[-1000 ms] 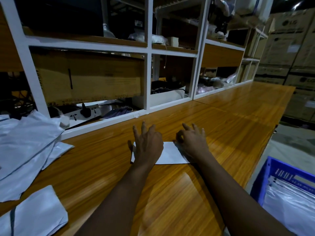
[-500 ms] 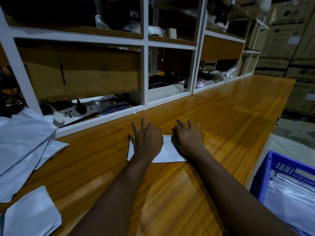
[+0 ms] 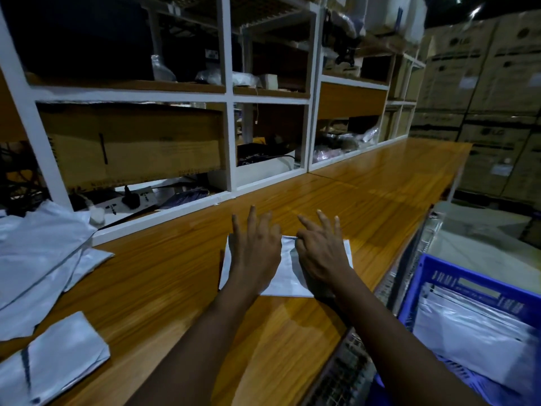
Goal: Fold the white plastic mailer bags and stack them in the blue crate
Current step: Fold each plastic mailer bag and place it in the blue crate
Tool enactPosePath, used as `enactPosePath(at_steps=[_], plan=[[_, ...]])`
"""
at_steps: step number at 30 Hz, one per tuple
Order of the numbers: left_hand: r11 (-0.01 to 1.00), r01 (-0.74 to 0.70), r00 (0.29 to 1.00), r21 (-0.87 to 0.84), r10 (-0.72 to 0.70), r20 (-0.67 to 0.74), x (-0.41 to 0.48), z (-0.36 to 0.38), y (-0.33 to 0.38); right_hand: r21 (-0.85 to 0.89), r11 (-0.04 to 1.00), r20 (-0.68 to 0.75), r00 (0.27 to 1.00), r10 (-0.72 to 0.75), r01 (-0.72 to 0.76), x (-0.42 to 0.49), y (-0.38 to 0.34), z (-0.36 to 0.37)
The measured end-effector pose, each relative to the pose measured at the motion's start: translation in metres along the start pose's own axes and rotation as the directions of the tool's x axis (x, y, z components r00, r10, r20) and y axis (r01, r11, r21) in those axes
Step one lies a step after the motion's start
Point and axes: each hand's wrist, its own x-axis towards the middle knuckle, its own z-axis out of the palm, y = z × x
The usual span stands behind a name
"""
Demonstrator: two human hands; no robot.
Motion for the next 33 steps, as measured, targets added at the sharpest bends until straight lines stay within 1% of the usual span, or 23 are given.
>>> enactPosePath(at_steps=[2, 6, 11, 13, 17, 20, 22, 26, 30, 33], plan=[[1.0, -0.014, 0.999, -0.026, 0.013, -0.032, -0.001, -0.004, 0.016, 0.004, 0.999, -0.006, 0.999, 0.035, -0.035, -0.014, 0.019, -0.014], [0.995, -0.074, 0.997, -0.069, 0.071, -0.042, 0.002, -0.003, 0.059, 0.001, 0.992, 0.009, 0.992, 0.128, -0.128, -0.042, 0.066, -0.042], [0.963, -0.223, 0.975, -0.154, 0.215, -0.063, 0.019, 0.004, 0.138, -0.05, 0.964, 0.003, 0.965, 0.261, -0.26, -0.081, 0.133, -0.072], [0.943, -0.291, 0.957, -0.158, 0.287, -0.053, 0.032, 0.007, 0.177, -0.07, 0.944, -0.01, 0.946, 0.323, -0.323, -0.101, 0.166, -0.08], [0.88, -0.441, 0.897, -0.178, 0.436, -0.073, 0.054, 0.02, 0.256, -0.145, 0.89, 0.0, 0.9, 0.437, -0.432, -0.145, 0.233, -0.088], [0.836, -0.51, 0.858, -0.204, 0.51, -0.054, 0.062, 0.035, 0.312, -0.164, 0.844, 0.015, 0.854, 0.519, -0.51, -0.178, 0.282, -0.084], [0.819, -0.537, 0.837, -0.202, 0.547, -0.007, 0.063, 0.051, 0.343, -0.21, 0.825, 0.047, 0.838, 0.544, -0.524, -0.197, 0.31, -0.077], [0.789, -0.575, 0.793, -0.218, 0.602, 0.086, 0.063, 0.102, 0.383, -0.355, 0.783, 0.199, 0.777, 0.597, -0.511, -0.215, 0.353, -0.049], [0.77, -0.587, 0.75, -0.249, 0.633, 0.191, 0.057, 0.155, 0.406, -0.433, 0.786, 0.268, 0.769, 0.58, -0.442, -0.231, 0.38, -0.008], [0.757, -0.594, 0.72, -0.274, 0.652, 0.238, 0.049, 0.187, 0.419, -0.458, 0.786, 0.327, 0.744, 0.583, -0.415, -0.244, 0.396, 0.017]])
